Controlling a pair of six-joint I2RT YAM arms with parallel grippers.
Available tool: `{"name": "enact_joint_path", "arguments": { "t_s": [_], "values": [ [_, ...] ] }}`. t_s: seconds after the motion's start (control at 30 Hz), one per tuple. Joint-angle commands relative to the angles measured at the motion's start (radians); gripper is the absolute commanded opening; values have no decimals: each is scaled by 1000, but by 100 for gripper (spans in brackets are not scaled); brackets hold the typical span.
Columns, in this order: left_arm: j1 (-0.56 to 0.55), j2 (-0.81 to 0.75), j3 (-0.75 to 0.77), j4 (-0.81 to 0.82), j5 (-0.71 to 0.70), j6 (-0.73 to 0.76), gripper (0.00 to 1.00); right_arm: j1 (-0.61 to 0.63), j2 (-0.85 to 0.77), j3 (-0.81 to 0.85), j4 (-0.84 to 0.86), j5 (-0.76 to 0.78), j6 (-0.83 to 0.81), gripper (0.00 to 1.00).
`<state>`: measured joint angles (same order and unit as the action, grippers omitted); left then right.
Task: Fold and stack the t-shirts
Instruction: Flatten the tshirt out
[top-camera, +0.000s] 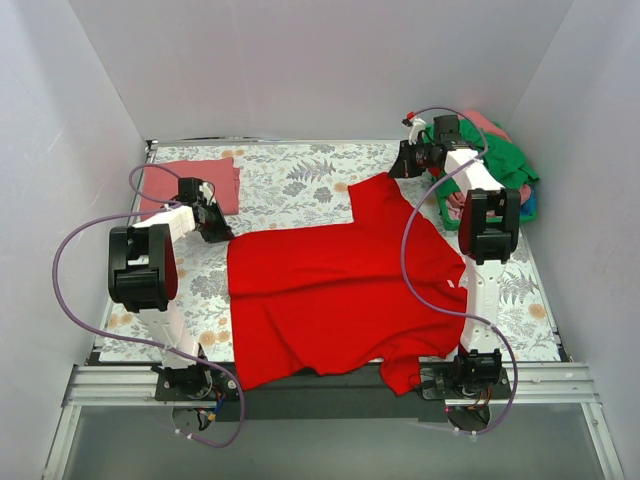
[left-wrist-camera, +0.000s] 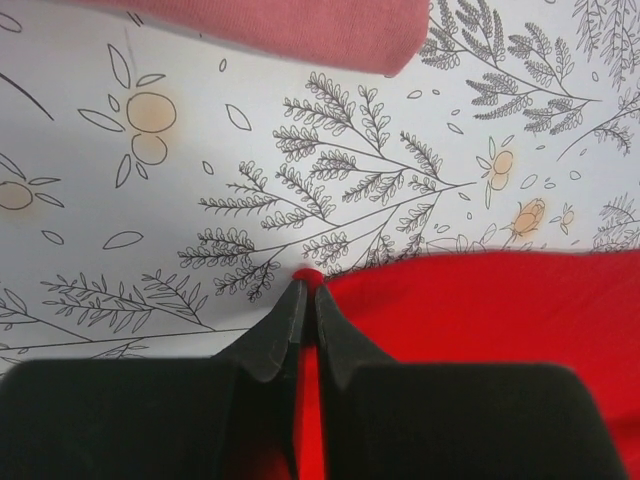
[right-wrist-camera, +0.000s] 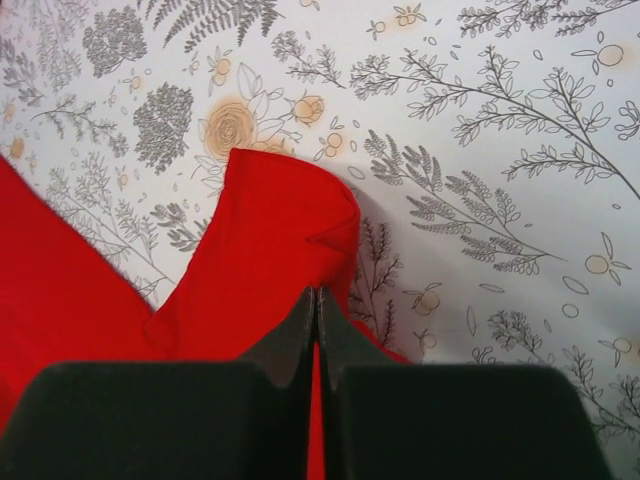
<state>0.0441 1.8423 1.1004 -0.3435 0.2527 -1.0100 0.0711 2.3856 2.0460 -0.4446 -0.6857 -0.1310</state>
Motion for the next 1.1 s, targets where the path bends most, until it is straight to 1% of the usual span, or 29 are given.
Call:
{"name": "enact_joint_path", "arguments": {
  "t_s": [0.0,0.07,0.23,0.27,0.3,0.43,0.53,0.57,0.67,0.7,0.8,0.9,0.93,1.0,1.07],
  "values": [
    [-1,-46,-7,-38,17,4,0,13,-126,-44,4,-25,-48,1],
    [-1,-92,1,-38,14,-4,0,21,-182,-98,-12,-18,-87,1],
    [-3,-297,-2,-20,-18,-24,0,58,-327,-207,-74,38,-200,1],
    [-1,-333,-8,-15,-21,-29,0,62,-380,-234,-98,66,-240,1],
    [-1,-391,-14,-8,-17,-32,0,68,-406,-242,-111,80,-263,1],
    [-3,-540,-28,50,3,-71,0,76,-557,-239,-170,146,-352,1],
    [-3,-645,-19,112,14,-102,0,78,-646,-185,-221,216,-459,1],
    [-1,-672,-14,127,16,-133,0,76,-669,-150,-232,254,-508,1],
    [-1,-742,42,167,28,-186,0,76,-752,-87,-263,313,-567,1],
    [-1,-758,62,178,34,-199,0,76,-773,-43,-269,321,-585,1],
    [-3,-810,140,185,51,-239,0,75,-862,28,-272,321,-581,1],
    [-3,-864,208,207,80,-286,0,75,-931,149,-266,331,-538,1],
    [-3,-874,245,212,89,-297,0,75,-951,219,-264,337,-512,1],
    [-1,-905,288,215,92,-309,0,75,-977,269,-250,351,-487,1],
    [-3,-922,350,215,82,-318,0,76,-1026,290,-197,371,-457,1]
  ]
}}
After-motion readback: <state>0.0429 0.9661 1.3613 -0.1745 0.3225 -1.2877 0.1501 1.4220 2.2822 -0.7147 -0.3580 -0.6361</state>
